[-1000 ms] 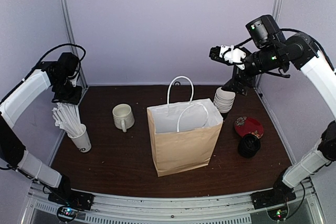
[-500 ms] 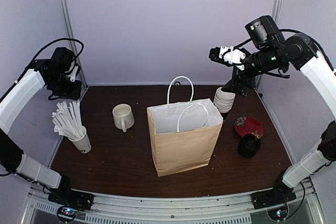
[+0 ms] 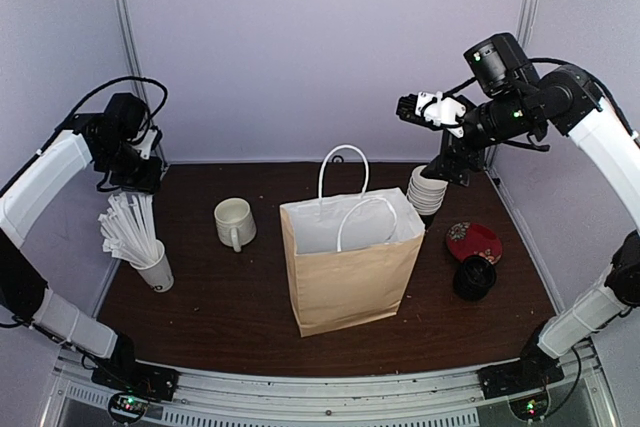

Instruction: Pack the takeout coffee

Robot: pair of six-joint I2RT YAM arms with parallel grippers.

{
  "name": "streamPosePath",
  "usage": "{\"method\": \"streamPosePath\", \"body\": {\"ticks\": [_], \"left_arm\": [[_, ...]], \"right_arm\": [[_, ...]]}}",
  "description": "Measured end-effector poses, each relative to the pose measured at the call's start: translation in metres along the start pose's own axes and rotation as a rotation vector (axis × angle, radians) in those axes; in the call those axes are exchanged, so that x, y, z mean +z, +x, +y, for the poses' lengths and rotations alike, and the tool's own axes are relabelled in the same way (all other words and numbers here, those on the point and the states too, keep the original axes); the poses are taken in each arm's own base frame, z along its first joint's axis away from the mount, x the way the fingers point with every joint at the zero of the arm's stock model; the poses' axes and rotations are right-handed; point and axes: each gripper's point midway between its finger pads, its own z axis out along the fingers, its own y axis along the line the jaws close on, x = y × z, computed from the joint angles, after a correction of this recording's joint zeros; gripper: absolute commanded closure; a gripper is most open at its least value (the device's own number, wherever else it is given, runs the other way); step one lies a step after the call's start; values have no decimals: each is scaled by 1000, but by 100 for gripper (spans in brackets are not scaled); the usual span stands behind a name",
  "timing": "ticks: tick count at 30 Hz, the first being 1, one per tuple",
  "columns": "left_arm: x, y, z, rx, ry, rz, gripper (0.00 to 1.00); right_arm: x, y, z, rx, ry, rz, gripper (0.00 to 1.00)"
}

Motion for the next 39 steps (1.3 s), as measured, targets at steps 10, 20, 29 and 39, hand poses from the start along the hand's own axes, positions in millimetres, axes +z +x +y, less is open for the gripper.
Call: {"method": "streamPosePath", "body": {"ticks": [10, 20, 29, 39], "left_arm": [[16, 5, -6, 28, 16, 53, 96], [-8, -3, -4, 38, 27, 41, 100], [-150, -55, 7, -5, 90, -328, 100], [-231, -67, -29, -53, 398, -524, 100]], "right_arm": [[0, -1, -1, 1, 2, -3, 3], [0, -1, -1, 1, 2, -3, 3], [5, -2, -2, 0, -2, 3, 3], [6, -3, -4, -2, 5, 5, 3]]}}
